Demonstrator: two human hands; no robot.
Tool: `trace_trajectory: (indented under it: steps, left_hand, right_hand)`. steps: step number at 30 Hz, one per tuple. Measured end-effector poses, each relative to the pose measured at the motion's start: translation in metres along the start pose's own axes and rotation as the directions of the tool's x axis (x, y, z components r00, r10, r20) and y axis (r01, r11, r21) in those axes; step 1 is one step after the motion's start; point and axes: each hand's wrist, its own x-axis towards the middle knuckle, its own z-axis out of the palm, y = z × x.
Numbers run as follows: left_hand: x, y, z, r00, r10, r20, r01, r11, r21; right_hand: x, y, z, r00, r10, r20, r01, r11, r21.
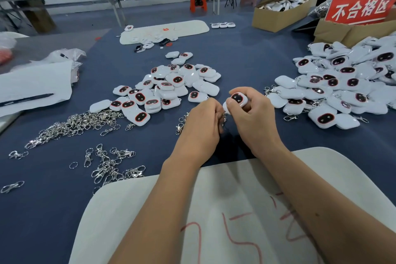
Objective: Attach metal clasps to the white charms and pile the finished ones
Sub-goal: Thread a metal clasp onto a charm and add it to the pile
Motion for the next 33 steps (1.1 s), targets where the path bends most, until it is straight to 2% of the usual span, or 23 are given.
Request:
trace_trajectory:
  steps: [8,13,15,22,26,30,33]
  left_hand:
    - [-0.001,0.01,-0.002,0.995,-0.095,-0.024,0.097,0.992,0.076]
    - [-0.001,0.011,0.003,0.995,-0.09,-0.043,0.095,0.987,0.126]
    - [-0.002,0.01,0.005,0.993,-0.104,-0.06,0.108,0.991,0.073]
    - [0.004,0.002,0.004,0.971,0.106,-0.214,-0.118,0.992,-0.048]
    - [0.004,0.001,0.004,0.973,0.079,-0.218,-0.104,0.989,-0.106]
    - [0.005,-0.002,0.002,0.964,0.064,-0.259,-0.105,0.984,-0.147]
    - [0.005,-0.004,-0.001,0.958,0.09,-0.271,-0.126,0.985,-0.12]
  right_hand:
    - [-0.004,-0.001,0.002,0.998,-0.059,-0.034,0.057,0.997,-0.046]
    - [-0.004,-0.001,0.002,0.999,-0.039,-0.024,0.038,0.999,-0.027]
    - [-0.002,-0.001,0.001,1.0,0.006,-0.004,-0.006,0.999,0.034]
    - [0.0,-0.001,-0.003,0.977,0.193,0.086,-0.211,0.917,0.34]
    - [0.0,-0.004,-0.005,0.961,0.25,0.118,-0.277,0.871,0.406]
    - [0.0,-0.006,-0.005,0.962,0.242,0.13,-0.274,0.865,0.421]
    - [0.0,-0.006,-0.005,0.956,0.255,0.146,-0.293,0.852,0.435]
